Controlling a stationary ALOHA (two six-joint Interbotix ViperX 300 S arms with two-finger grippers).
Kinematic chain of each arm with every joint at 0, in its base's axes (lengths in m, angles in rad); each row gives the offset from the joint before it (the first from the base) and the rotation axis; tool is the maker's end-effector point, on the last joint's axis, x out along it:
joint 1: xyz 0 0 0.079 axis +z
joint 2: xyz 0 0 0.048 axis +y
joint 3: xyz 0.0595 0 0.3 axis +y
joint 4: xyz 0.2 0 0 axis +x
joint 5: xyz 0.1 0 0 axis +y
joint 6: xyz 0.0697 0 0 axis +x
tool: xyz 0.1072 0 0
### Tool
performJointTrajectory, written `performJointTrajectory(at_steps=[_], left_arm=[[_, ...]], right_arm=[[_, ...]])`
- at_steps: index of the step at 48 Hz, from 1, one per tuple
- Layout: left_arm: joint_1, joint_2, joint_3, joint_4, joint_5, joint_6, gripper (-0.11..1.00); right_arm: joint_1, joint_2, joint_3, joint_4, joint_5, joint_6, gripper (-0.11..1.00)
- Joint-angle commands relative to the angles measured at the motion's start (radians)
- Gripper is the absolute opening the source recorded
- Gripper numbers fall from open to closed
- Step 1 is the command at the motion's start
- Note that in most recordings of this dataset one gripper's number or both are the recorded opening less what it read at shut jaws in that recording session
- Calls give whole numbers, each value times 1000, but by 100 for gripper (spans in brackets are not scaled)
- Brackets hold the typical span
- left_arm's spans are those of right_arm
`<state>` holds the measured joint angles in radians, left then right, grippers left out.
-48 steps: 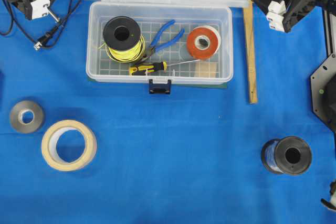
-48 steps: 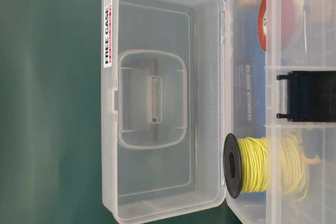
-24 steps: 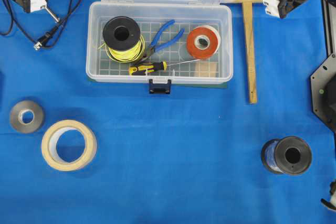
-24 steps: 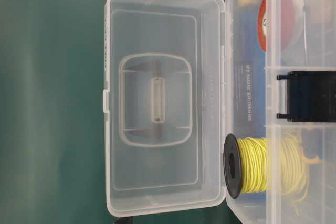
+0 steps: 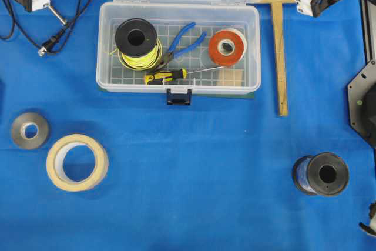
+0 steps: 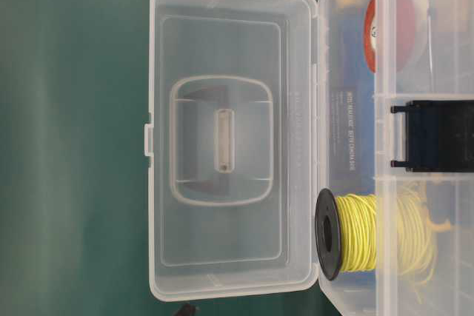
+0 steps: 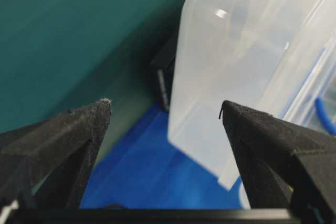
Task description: Open the tool box with both arms.
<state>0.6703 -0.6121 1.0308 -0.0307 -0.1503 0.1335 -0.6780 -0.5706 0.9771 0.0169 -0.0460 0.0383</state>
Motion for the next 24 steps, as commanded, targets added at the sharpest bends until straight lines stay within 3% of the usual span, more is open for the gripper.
performJointTrajectory(at_steps=[1, 24], left_arm=[[14, -14, -9, 0, 11, 0, 92], [25, -46, 17, 0, 51, -6, 92]], right_arm=[[-18, -23, -9, 3, 20, 2, 83], [-46, -150, 55, 3, 106, 2, 83]])
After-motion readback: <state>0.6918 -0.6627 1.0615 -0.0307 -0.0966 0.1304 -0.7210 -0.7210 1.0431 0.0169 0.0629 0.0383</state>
